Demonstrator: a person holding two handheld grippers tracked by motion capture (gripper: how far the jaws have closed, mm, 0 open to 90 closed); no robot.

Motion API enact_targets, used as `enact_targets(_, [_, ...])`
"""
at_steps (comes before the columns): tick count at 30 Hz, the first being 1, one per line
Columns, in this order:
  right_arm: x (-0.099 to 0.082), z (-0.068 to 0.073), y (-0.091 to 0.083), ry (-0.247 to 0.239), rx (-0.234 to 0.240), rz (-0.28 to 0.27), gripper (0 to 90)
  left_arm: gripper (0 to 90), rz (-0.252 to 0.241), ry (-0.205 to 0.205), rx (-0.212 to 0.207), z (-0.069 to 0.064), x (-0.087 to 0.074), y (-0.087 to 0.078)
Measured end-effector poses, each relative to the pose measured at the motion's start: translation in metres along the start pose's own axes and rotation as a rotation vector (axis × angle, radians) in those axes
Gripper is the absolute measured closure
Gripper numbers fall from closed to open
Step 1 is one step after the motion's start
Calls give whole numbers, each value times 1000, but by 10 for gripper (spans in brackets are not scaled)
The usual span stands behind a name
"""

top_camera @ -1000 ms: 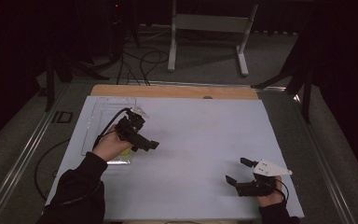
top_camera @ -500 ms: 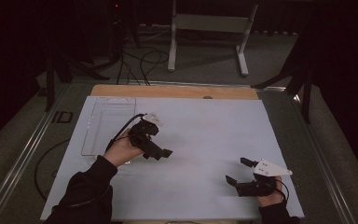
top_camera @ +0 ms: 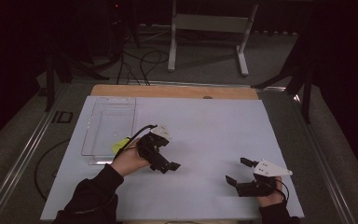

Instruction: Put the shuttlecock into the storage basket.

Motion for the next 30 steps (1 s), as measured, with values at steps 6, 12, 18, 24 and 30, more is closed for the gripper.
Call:
enact_targets(6, [0,0,0,-3,0,-3,87,1,-18,29,-17,-5,-10,5])
enact_targets(12, [0,0,0,-3,3,0,87,1,-13,21,-29,-9,-24,9])
enact_targets(18, [0,0,0,-2,2,-1,87,1,8,22,-17,-12,-39,6])
enact_targets(24, [1,1,0,-1,2,-1,87,1,16,15,-12,-13,-55,2])
enact_targets(30, [0,0,0,-2,2,-2,87,1,21,5,-11,-15,-73,-4])
Point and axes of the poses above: each handheld gripper's, and its own axes: y roughly forward along the jaws, x roughly out of its top, z roughly to its left, the point moved 1 cm from there along y, roughly forward along the jaws, and after that the axes turned 1 degree about -z, right-handed, at the moved point
